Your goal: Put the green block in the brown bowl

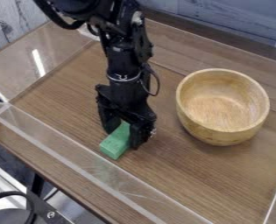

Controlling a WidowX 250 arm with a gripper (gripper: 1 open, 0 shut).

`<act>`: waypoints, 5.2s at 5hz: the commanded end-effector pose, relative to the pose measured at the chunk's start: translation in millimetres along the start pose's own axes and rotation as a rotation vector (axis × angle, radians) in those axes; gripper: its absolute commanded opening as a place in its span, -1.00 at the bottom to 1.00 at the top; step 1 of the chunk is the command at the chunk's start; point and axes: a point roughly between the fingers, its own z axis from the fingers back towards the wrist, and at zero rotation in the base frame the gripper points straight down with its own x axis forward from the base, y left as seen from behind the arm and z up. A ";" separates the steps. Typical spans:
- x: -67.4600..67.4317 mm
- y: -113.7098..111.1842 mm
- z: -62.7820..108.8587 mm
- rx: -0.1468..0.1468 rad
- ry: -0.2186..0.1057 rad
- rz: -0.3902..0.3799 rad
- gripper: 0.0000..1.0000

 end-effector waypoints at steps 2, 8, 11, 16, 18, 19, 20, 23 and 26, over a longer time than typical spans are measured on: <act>5.7 0.6 3.5 -0.015 -0.052 0.008 1.00; 5.6 -2.5 12.6 -0.056 -0.079 0.032 -1.00; 20.7 -7.7 53.9 -0.074 -0.124 0.059 -1.00; 99.3 -88.2 82.1 -0.126 -0.151 -0.029 -1.00; 104.9 -100.3 69.5 -0.118 -0.137 -0.060 -1.00; 107.1 -103.5 63.9 -0.113 -0.130 -0.071 -1.00; 110.6 -106.0 58.7 -0.106 -0.124 -0.078 -1.00; 116.5 -108.9 50.0 -0.096 -0.113 -0.089 -1.00; 122.6 -108.6 43.7 -0.091 -0.107 -0.089 -1.00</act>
